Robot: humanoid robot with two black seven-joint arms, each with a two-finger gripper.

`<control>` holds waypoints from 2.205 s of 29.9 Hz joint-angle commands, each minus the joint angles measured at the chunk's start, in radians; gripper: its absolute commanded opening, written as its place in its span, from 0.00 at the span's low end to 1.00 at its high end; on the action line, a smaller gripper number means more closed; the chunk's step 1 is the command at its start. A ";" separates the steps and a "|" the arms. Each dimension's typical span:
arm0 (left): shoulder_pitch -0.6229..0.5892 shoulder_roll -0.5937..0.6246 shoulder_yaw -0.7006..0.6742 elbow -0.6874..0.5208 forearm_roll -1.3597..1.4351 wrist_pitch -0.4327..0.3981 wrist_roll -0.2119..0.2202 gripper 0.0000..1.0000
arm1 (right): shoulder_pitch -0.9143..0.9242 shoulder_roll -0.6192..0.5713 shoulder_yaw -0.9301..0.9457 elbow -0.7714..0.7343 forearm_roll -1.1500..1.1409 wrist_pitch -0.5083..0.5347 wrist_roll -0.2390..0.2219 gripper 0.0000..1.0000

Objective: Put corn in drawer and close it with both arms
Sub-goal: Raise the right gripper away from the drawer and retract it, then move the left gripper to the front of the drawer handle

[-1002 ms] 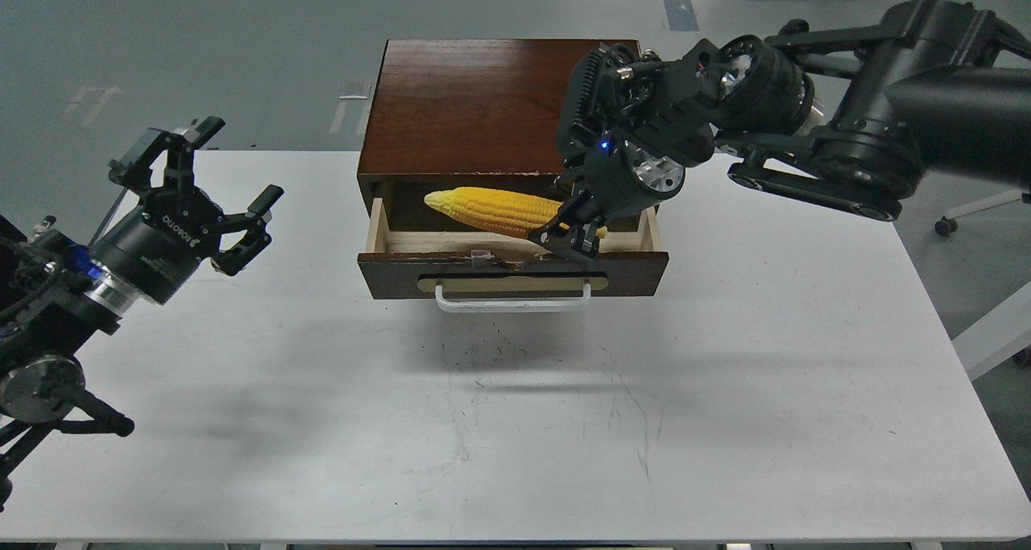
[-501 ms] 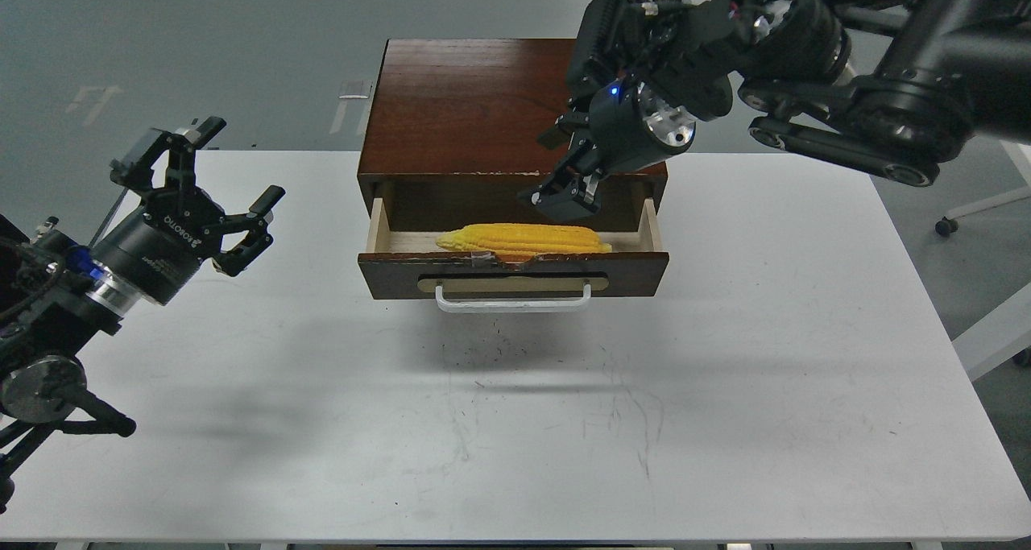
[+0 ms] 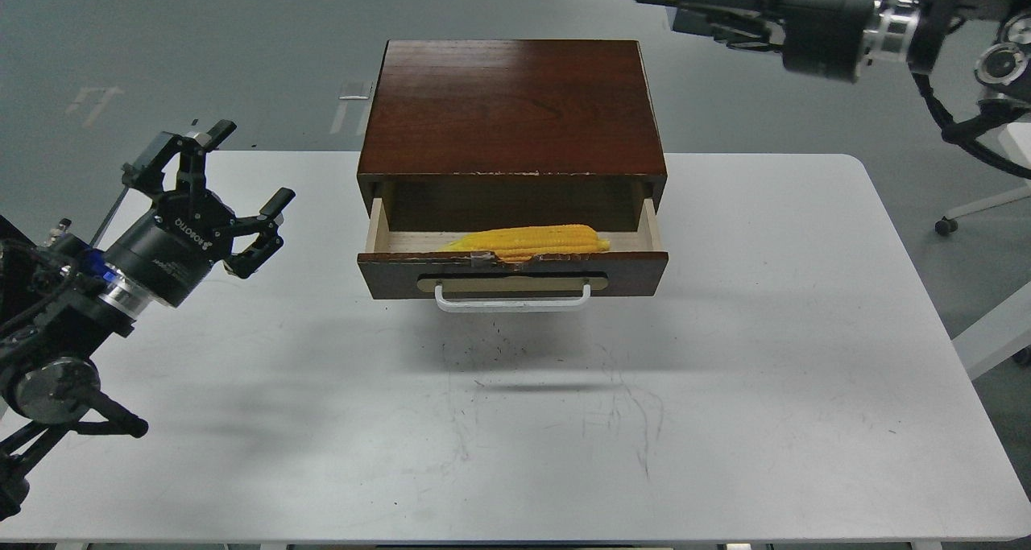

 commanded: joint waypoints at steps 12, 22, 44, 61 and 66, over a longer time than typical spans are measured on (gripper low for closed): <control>0.001 -0.012 0.002 0.002 0.000 0.000 0.000 0.99 | -0.717 0.053 0.408 -0.103 0.445 -0.006 0.000 0.96; 0.003 -0.015 0.002 0.002 0.000 0.000 0.000 0.99 | -0.805 0.168 0.475 -0.203 0.520 0.009 0.000 0.99; -0.264 0.177 -0.015 -0.224 0.603 0.000 0.000 0.95 | -0.818 0.165 0.471 -0.214 0.520 0.034 0.000 0.99; -0.296 0.055 0.054 -0.544 1.316 0.000 0.000 0.00 | -0.855 0.156 0.469 -0.209 0.519 0.034 0.000 0.99; -0.289 0.071 0.192 -0.552 1.396 0.140 0.000 0.00 | -0.858 0.154 0.471 -0.210 0.519 0.034 0.000 0.99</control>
